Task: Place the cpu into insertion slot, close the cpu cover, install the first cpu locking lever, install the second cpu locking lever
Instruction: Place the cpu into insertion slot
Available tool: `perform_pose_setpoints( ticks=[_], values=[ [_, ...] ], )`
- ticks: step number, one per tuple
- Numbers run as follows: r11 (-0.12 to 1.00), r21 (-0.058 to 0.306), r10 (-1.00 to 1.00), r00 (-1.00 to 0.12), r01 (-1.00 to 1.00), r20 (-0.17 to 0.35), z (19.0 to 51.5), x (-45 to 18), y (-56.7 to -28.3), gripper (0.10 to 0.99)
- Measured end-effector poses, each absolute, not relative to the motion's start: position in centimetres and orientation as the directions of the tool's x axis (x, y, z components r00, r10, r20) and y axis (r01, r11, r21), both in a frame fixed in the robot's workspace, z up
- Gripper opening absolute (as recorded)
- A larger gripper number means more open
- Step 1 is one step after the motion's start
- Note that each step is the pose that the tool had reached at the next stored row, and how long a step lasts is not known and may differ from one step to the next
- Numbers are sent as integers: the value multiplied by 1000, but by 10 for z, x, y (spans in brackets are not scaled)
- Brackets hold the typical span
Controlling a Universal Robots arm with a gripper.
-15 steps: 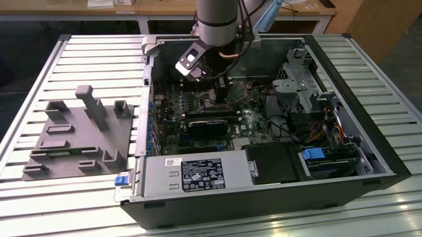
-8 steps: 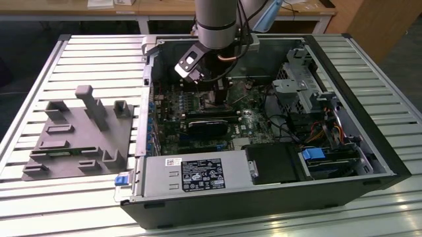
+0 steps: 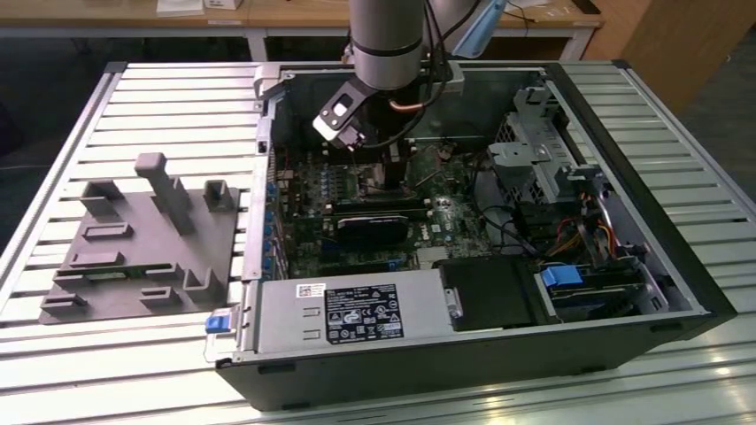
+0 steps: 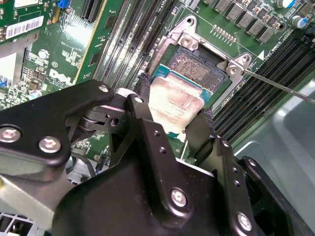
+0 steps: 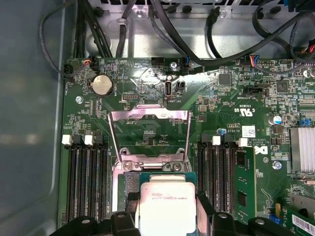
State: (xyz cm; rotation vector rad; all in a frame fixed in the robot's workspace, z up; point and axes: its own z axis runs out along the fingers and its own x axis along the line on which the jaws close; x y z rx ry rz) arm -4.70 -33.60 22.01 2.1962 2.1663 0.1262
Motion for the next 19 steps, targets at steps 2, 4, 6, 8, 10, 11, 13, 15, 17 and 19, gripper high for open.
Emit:
perform_pose_setpoints(
  ticks=[2,4,6,8,10,11,13,15,17,19],
  values=[
    [-15,96,1000,13,995,20,219,-47,-335,537],
    [-15,96,1000,13,995,20,219,-47,-334,537],
    [-15,96,1000,13,995,20,218,-48,-331,537],
    [-15,96,1000,13,995,20,217,-49,-328,537],
    [-15,96,1000,13,995,20,216,-50,-327,537],
    [-15,96,1000,13,995,20,215,-50,-326,537],
    [-15,96,1000,13,995,20,212,-51,-326,537],
    [-15,96,1000,13,995,20,210,-52,-326,537],
    [-15,96,1000,13,995,20,208,-52,-326,537],
    [-17,96,1000,15,995,20,207,-52,-326,537]
  ],
)
